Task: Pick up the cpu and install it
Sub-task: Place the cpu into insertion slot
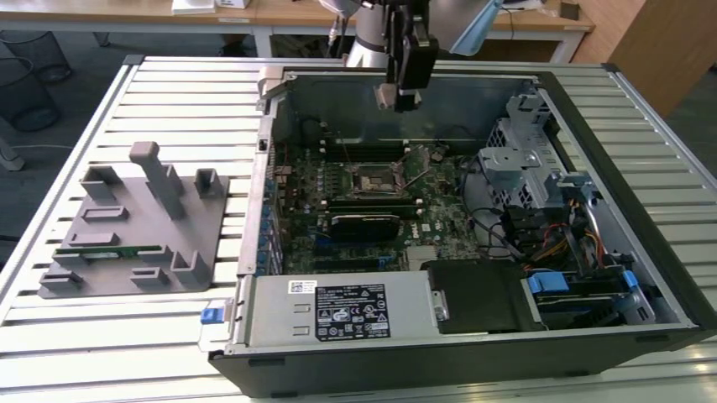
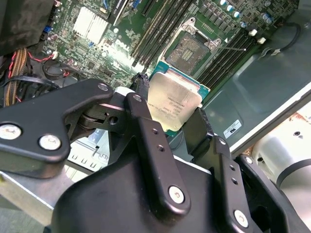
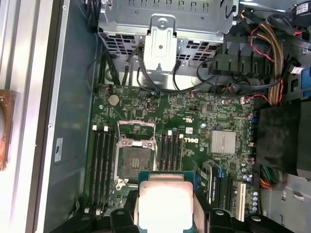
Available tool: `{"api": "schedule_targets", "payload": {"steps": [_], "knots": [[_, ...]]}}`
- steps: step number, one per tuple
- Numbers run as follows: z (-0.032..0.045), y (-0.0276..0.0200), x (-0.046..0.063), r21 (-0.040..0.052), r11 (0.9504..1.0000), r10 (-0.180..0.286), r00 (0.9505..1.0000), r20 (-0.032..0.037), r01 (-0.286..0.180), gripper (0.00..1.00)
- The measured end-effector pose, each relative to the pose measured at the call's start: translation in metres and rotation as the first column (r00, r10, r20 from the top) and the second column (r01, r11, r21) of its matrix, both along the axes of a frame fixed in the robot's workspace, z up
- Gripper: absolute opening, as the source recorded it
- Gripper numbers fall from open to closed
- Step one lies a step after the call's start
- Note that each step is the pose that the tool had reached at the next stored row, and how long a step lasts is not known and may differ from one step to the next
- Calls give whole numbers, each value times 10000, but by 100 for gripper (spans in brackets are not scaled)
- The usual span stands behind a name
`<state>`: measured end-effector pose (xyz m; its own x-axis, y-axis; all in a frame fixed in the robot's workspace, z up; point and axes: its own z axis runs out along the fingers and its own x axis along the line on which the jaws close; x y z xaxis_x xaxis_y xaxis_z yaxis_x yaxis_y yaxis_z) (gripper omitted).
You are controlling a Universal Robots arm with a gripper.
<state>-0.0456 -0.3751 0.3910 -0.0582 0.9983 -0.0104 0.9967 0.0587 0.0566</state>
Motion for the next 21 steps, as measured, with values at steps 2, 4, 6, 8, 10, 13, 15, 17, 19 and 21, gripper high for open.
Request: {"api": "schedule_targets", "payload": {"steps": [2,4,6,8,10,13,15,17,19,21], "knots": [[-13,0,0,0,10000,0,10000,0,0,53],[-27,0,0,0,10000,0,10000,0,0,53],[-43,0,0,1,10000,0,10000,1,0,53],[-59,0,0,0,10000,0,10000,0,0,53],[-74,0,0,1,10000,0,10000,0,0,53],[-92,0,0,-1,10000,0,10000,0,0,53],[-100,0,0,0,10000,0,10000,0,0,53],[-109,0,0,1,10000,0,10000,1,0,53],[-120,0,0,1,10000,0,10000,0,0,53],[-134,0,0,0,10000,0,10000,0,0,53]]}}
